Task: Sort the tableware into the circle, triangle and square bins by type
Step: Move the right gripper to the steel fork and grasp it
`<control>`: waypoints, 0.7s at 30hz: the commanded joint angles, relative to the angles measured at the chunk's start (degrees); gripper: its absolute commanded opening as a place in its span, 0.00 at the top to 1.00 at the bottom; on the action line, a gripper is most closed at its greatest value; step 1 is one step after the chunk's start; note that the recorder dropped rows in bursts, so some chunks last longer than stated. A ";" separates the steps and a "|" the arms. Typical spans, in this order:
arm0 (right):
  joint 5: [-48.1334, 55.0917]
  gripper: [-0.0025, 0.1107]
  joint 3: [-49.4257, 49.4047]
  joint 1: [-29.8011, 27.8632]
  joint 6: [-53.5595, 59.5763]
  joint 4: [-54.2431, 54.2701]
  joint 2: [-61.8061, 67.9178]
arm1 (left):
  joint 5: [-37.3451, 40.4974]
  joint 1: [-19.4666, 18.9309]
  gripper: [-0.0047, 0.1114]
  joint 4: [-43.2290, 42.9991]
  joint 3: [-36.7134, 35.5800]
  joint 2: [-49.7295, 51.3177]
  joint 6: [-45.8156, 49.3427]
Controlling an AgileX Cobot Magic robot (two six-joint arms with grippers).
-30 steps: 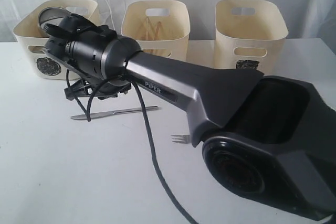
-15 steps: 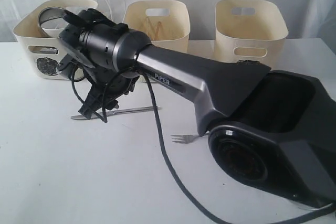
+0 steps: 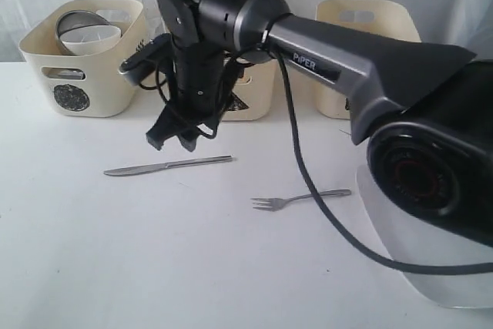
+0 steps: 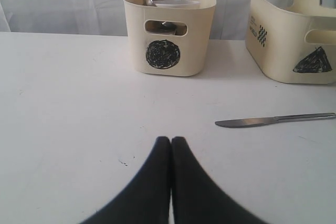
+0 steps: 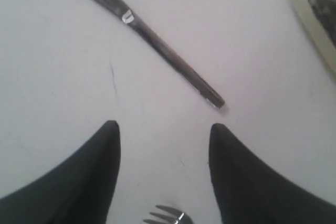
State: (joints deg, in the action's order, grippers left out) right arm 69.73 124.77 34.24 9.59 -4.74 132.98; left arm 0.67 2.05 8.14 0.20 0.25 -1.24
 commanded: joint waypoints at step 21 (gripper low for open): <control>-20.98 0.55 -46.69 -9.69 25.88 -11.80 -18.61 | 0.13 -0.17 0.96 0.25 -0.20 -0.25 0.00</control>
State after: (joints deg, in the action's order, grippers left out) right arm 50.07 79.03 24.93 32.90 -18.91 115.70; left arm 0.67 2.05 8.14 0.20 0.25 -1.24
